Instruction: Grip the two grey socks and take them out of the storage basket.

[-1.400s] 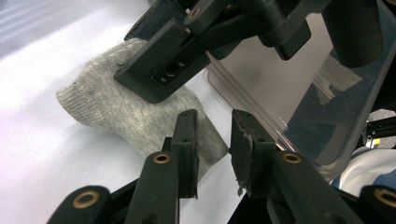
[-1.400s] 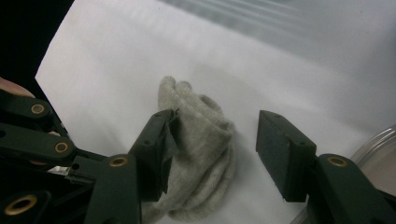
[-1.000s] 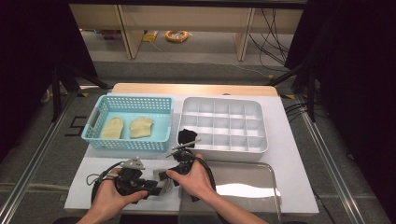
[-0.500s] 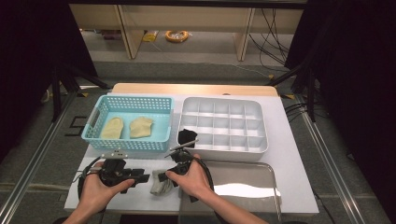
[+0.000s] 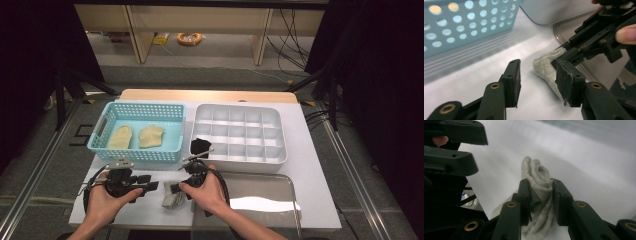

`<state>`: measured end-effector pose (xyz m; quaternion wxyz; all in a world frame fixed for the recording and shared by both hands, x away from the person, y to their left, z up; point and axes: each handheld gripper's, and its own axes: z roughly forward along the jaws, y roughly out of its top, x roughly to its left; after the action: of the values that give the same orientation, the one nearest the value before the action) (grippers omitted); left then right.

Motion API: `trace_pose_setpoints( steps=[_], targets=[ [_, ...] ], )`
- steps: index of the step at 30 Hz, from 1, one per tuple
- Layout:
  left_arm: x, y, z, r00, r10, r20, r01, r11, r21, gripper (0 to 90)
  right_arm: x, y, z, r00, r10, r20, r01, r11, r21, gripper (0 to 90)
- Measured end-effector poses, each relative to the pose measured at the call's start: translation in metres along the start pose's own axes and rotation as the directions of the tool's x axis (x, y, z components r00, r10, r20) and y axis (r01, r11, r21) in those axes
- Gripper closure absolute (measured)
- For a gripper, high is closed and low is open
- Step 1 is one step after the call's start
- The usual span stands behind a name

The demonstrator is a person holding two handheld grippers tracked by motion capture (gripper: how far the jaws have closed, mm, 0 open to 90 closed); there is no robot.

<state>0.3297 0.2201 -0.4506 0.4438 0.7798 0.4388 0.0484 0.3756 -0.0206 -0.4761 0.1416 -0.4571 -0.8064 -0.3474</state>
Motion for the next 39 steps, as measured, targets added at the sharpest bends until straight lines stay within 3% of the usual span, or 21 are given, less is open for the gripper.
trace_pose_setpoints(
  steps=[5, 7, 10, 11, 12, 15, 16, 18, 34, 35, 36, 39],
  targets=[
    [0.001, 0.000, 0.001, 1.0000, 0.007, 0.006, -0.007, 0.9996, -0.029, 47.8, -0.002, 0.002, -0.014, 0.9999, -0.007, 0.010, 0.008, 0.9990, -0.043, 71.9],
    [0.001, 0.000, 0.001, 1.0000, 0.006, 0.003, -0.006, 0.9988, -0.049, 47.1, -0.001, 0.004, -0.022, 0.9999, 0.011, 0.010, -0.010, 0.9984, -0.055, 71.9],
    [0.002, -0.001, 0.002, 0.9999, -0.002, 0.014, 0.003, 0.9987, -0.051, 46.2, -0.002, 0.006, -0.032, 0.9998, 0.013, 0.012, -0.011, 0.9962, -0.087, 71.9],
    [0.002, -0.001, 0.002, 0.9998, -0.005, 0.018, 0.006, 0.9986, -0.053, 46.1, -0.002, 0.006, -0.036, 1.0000, -0.003, -0.007, 0.003, 0.9951, -0.098, 71.9],
    [0.002, -0.002, 0.003, 0.9999, -0.006, 0.013, 0.007, 0.9985, -0.055, 46.1, -0.002, 0.007, -0.040, 0.9999, 0.011, 0.003, -0.011, 0.9946, -0.103, 71.9],
    [0.003, -0.002, 0.004, 0.9998, -0.007, 0.018, 0.008, 0.9985, -0.054, 45.5, -0.003, 0.010, -0.050, 0.9997, -0.021, 0.014, 0.023, 0.9895, -0.143, 71.9],
    [0.003, -0.002, 0.004, 0.9998, -0.010, 0.015, 0.011, 0.9983, -0.058, 44.7, -0.002, 0.010, -0.053, 0.9999, -0.012, -0.009, 0.011, 0.9889, -0.148, 71.9],
    [0.003, -0.002, 0.004, 1.0000, -0.006, 0.008, 0.007, 0.9982, -0.060, 42.6, -0.004, 0.012, -0.061, 0.9998, -0.019, -0.003, 0.018, 0.9845, -0.174, 71.9],
    [0.000, -0.003, 0.009, 1.0000, 0.004, 0.008, -0.004, 0.9982, -0.060, 42.3, -0.012, 0.020, -0.089, 0.9999, 0.002, 0.013, 0.002, 0.9670, -0.255, 71.8],
    [-0.001, -0.003, 0.009, 1.0000, 0.005, -0.004, -0.006, 0.9984, -0.057, 42.4, -0.012, 0.020, -0.091, 0.9998, -0.001, 0.018, 0.005, 0.9654, -0.261, 71.8],
    [0.000, -0.004, 0.009, 0.9999, 0.005, 0.013, -0.004, 0.9984, -0.056, 42.6, -0.014, 0.021, -0.095, 0.9999, -0.002, 0.016, 0.007, 0.9614, -0.275, 71.9],
    [0.000, -0.004, 0.010, 0.9999, 0.005, 0.010, -0.004, 0.9986, -0.053, 42.7, -0.015, 0.023, -0.101, 0.9997, 0.018, 0.017, -0.013, 0.9560, -0.293, 71.9]
  ],
)
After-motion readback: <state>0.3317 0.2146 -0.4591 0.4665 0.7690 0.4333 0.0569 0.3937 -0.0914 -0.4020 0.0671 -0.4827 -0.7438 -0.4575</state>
